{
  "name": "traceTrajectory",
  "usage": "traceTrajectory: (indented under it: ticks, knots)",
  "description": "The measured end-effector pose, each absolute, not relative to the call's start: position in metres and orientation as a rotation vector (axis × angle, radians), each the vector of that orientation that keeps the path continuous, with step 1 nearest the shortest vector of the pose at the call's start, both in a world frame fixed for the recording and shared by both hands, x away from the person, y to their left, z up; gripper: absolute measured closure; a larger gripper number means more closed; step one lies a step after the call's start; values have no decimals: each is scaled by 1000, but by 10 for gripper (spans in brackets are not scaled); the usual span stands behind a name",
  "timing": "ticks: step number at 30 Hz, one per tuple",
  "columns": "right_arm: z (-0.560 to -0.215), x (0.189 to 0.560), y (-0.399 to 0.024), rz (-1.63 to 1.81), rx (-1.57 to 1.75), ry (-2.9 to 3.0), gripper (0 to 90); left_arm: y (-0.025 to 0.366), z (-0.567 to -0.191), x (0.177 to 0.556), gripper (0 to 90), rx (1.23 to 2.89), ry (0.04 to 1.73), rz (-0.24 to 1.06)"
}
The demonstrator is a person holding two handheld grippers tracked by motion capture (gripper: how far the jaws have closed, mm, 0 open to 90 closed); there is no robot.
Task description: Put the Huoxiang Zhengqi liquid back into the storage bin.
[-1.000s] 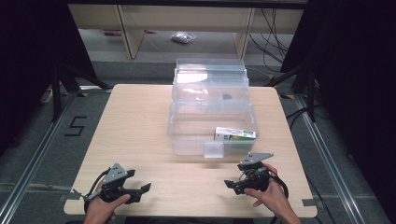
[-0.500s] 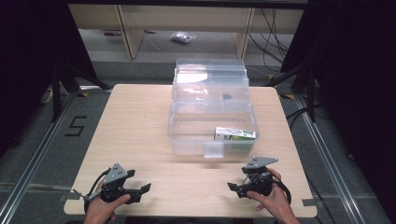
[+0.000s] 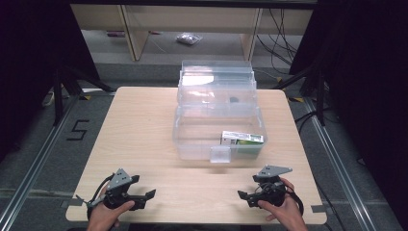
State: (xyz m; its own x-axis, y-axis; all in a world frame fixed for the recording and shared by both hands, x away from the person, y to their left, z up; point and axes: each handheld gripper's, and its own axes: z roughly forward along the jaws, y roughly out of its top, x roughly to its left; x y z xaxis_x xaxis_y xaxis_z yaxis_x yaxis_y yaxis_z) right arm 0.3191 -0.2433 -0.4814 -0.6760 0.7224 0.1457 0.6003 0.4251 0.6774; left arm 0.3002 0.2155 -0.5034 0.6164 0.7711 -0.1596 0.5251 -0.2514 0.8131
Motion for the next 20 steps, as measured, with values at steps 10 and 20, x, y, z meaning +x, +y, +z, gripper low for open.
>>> traceTrajectory:
  ticks: [10,20]
  knots:
    - [-483,317,-246,1093,1185,2497,163,216,-504,300,150,1930,1027,339]
    - [-485,316,-246,1107,1197,2511,162,216,-504,300,150,1931,1027,340]
